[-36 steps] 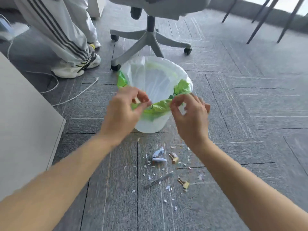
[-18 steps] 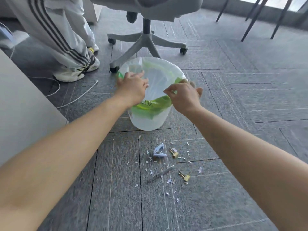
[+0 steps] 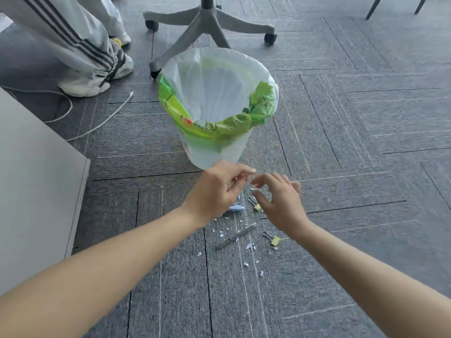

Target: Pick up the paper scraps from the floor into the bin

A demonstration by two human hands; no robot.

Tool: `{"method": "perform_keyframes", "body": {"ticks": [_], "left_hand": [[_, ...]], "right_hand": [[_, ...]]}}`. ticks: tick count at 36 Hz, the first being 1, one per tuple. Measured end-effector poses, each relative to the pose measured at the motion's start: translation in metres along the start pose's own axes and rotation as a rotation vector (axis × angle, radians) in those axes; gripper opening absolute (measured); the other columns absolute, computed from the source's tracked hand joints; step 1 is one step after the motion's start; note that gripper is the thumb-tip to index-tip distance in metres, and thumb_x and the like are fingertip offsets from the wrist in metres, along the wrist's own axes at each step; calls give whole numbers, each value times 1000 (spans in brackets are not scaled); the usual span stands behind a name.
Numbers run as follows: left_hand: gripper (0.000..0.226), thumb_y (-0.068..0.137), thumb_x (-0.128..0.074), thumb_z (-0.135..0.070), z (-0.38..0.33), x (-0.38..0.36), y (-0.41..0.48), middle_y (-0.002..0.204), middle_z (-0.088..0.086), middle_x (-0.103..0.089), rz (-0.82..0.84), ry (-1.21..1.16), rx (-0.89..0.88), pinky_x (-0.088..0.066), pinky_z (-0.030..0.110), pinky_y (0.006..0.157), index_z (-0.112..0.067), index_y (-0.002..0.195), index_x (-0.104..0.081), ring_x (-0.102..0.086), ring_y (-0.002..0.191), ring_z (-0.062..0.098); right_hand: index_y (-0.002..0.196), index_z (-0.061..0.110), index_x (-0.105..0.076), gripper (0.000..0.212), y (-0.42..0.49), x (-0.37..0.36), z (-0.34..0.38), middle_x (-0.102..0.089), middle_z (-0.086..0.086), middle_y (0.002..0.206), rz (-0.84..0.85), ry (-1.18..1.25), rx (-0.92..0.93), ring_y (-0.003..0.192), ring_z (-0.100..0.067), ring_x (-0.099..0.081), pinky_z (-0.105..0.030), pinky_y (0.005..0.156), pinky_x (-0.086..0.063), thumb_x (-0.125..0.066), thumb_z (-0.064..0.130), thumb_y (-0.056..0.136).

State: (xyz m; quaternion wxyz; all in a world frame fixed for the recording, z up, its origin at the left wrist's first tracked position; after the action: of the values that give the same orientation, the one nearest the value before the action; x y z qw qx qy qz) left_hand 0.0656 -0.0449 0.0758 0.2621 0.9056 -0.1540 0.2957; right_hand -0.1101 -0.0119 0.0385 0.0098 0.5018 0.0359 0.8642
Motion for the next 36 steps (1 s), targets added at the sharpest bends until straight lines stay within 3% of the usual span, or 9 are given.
{"method": "perform_keyframes", "body": {"ticks": [4, 6, 9, 12, 15, 19, 26, 34, 36], "left_hand": [[20, 91, -64, -27, 46, -48, -16, 98, -13, -66, 255, 72, 280, -48, 32, 87, -25, 111, -67, -55, 91, 6], [24, 91, -65, -28, 62, -64, -20, 106, -10, -64, 336, 111, 375, -44, 32, 94, -26, 115, -64, -53, 100, 10], [42, 86, -70, -30, 75, -82, -24, 124, -6, -58, 424, 194, 426, -41, 35, 101, -27, 126, -57, -49, 115, 18], [72, 81, -74, -38, 82, -95, -27, 141, -5, -46, 485, 248, 466, -36, 40, 108, -28, 143, -39, -41, 127, 21], [85, 77, -76, -44, 86, -105, -27, 144, -3, -43, 498, 333, 485, -33, 38, 108, -27, 148, -31, -40, 128, 22], [83, 78, -76, -38, 89, -114, -29, 137, -1, -47, 466, 370, 507, -33, 31, 102, -24, 146, -30, -43, 123, 19], [57, 82, -71, -40, 101, -117, -35, 123, -5, -51, 451, 374, 516, -30, 30, 94, -24, 130, -46, -44, 112, 16], [54, 87, -65, -32, 94, -107, -51, 123, -6, -50, 381, 180, 498, -32, 35, 107, -24, 135, -43, -46, 112, 11], [54, 88, -64, -29, 86, -95, -62, 122, -5, -49, 384, 106, 479, -38, 35, 105, -21, 137, -42, -46, 108, 9]], "right_hand": [[103, 35, -61, 14, -18, -37, -38, -61, 20, 103, 179, -48, -196, 102, -8, -51, -36, 91, -31, -60, 41, 90], [105, 34, -62, 17, -22, -51, -52, -63, 19, 105, 216, -41, -290, 104, -9, -53, -41, 97, -33, -60, 41, 90], [107, 33, -61, 19, -24, -65, -67, -63, 18, 105, 253, -37, -359, 106, -9, -55, -43, 100, -33, -62, 40, 89], [108, 32, -60, 22, -22, -73, -74, -63, 16, 106, 220, -72, -383, 105, -11, -55, -39, 94, -34, -63, 41, 88], [109, 31, -58, 27, -17, -80, -76, -62, 15, 105, 181, -108, -419, 104, -12, -55, -39, 94, -34, -64, 44, 86], [107, 31, -56, 29, -10, -92, -76, -60, 15, 104, 182, -94, -445, 102, -11, -54, -38, 94, -33, -66, 45, 84], [105, 31, -56, 27, -6, -98, -75, -58, 13, 101, 161, -145, -447, 97, -12, -55, -37, 91, -33, -67, 44, 84], [100, 32, -57, 14, -22, -94, -76, -57, 17, 98, 112, -40, -369, 89, -6, -53, -29, 85, -26, -61, 38, 88], [98, 32, -56, 14, -32, -92, -79, -58, 18, 96, 162, 73, -329, 83, -3, -55, -30, 89, -34, -63, 37, 88]]}}
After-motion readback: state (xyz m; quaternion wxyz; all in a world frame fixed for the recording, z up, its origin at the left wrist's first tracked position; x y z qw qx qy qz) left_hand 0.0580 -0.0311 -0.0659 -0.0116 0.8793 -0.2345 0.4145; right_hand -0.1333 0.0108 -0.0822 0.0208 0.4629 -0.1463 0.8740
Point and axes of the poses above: each hand's wrist, its own y-axis towards the middle knuckle, its own x-axis out of the back of the hand, z = x × y, the point moved 2 cm from there along y, towards the middle knuckle
